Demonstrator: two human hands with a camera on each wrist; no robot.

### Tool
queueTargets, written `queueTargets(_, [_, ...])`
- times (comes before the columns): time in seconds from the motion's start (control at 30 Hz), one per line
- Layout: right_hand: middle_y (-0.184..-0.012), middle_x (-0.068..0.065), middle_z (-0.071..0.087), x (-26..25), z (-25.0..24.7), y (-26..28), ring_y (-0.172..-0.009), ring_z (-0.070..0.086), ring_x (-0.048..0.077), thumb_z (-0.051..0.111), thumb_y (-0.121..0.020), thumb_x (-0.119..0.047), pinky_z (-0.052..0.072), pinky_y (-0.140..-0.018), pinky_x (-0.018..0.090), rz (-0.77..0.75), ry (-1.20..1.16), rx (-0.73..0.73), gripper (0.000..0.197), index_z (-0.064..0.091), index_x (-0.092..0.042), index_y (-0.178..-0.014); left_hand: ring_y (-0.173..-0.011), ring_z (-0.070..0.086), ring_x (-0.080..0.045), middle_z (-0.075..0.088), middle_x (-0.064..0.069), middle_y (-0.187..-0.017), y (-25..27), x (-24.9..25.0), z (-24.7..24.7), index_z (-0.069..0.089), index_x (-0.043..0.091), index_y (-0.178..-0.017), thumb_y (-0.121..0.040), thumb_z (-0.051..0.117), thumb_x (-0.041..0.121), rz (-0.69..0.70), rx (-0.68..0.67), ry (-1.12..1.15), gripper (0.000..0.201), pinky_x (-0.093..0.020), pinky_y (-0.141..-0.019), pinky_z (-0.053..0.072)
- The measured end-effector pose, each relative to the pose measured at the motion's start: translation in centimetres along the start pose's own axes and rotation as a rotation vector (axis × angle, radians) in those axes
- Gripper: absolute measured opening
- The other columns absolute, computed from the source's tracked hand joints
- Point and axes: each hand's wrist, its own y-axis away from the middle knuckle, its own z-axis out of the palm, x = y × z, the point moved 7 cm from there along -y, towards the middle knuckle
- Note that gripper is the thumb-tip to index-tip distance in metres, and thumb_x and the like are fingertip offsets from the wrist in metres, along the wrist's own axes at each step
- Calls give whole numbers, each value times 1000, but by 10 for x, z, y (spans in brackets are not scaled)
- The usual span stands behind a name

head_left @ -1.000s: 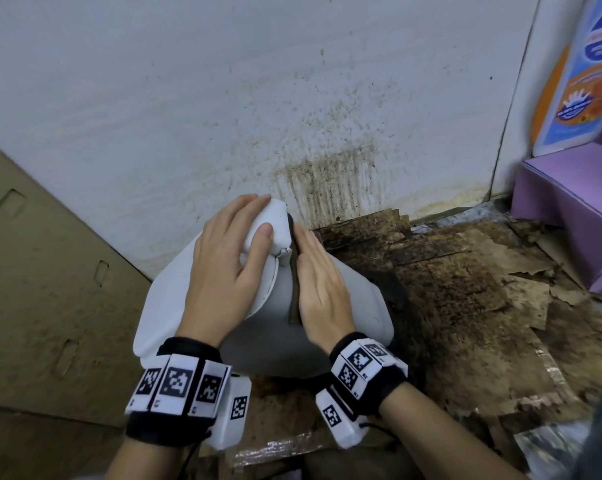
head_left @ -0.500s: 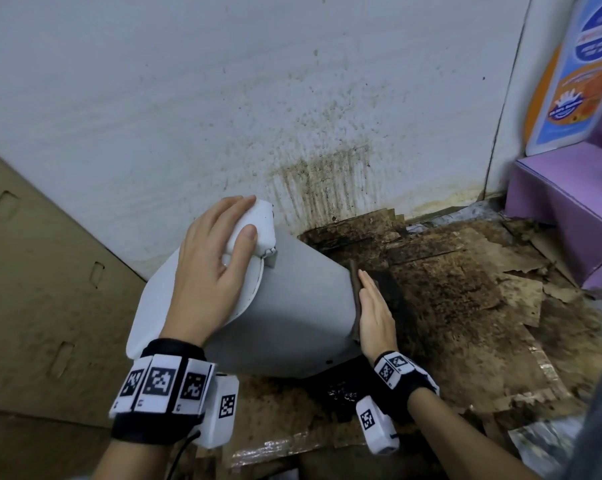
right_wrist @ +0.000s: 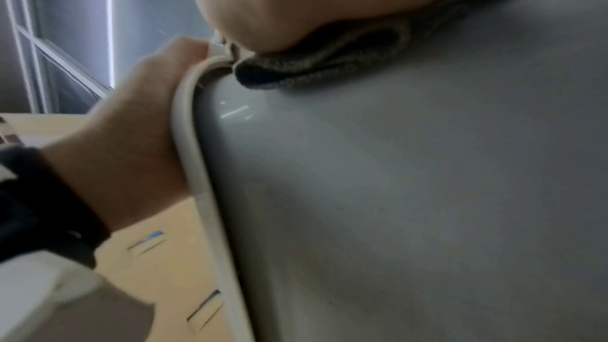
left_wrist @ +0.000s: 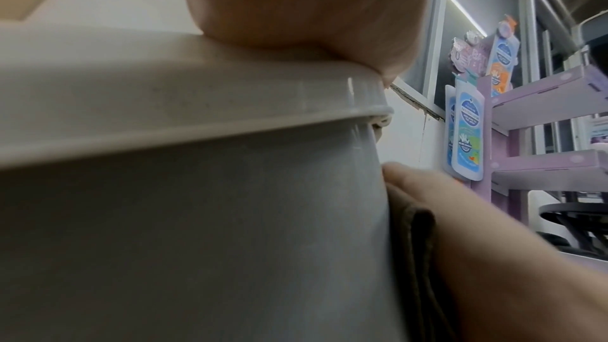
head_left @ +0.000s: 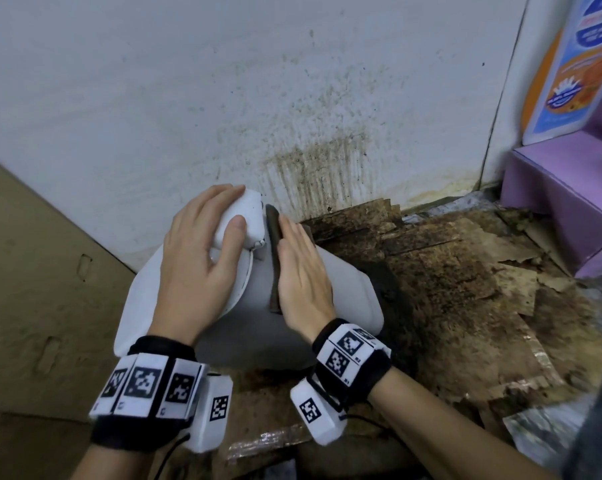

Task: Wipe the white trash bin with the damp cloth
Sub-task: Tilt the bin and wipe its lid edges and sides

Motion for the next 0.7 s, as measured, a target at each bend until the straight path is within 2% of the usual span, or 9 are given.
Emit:
queueTargets(0.1, [-167,-15,15,-1,0,0,-152,4,-5,17,-108,-37,6,-127,28,-70,-4,16,55,19,-26,-161,-139,41,-10,51,6,-147,0,-2,0,53,23,-143,-107,37,38,-6,-4,6,43,-28,-115,30])
queueTargets(0.23, [-167,-15,19,22,-6,3,-153,9,-4,20,-108,-40,8,-126,24,-151,32,1,54,23,-26,-160,-139,40,-7,50,8,-148,0,-8,-2,53,23,-144,-107,38,37,-13,-5,18,42,-26,-115,29])
queueTargets(0.33, [-166,-15,20,67,-21,7,-153,10,-3,21,-107,-41,8,-126,23,-51,68,-5,55,25,-27,-160,-138,41,-7,51,8,-147,-1,-14,-7,54,24,-143,-107,37,37,-32,3,33,42,-22,-114,28])
queueTargets(0.43, [-166,-13,19,125,-44,16,-154,10,3,22,-110,-36,8,-127,31,199,47,3,50,25,-26,-159,-138,41,-6,51,8,-147,0,-14,-8,54,25,-143,-106,38,37,-42,4,52,42,-20,-113,27])
queueTargets(0.5, [-167,-10,19,151,-55,19,-155,9,6,23,-111,-31,6,-127,31,336,-26,31,48,26,-24,-159,-138,41,-6,51,9,-147,0,-10,-5,54,25,-143,-106,38,38,-39,-7,52,42,-23,-114,28])
queueTargets(0.7, [-167,-7,21,151,-50,15,-155,10,7,23,-111,-29,5,-127,31,385,-31,88,49,28,-20,-159,-138,42,-8,51,8,-146,-2,-7,-2,54,26,-142,-107,37,37,-26,-3,27,41,-28,-115,30])
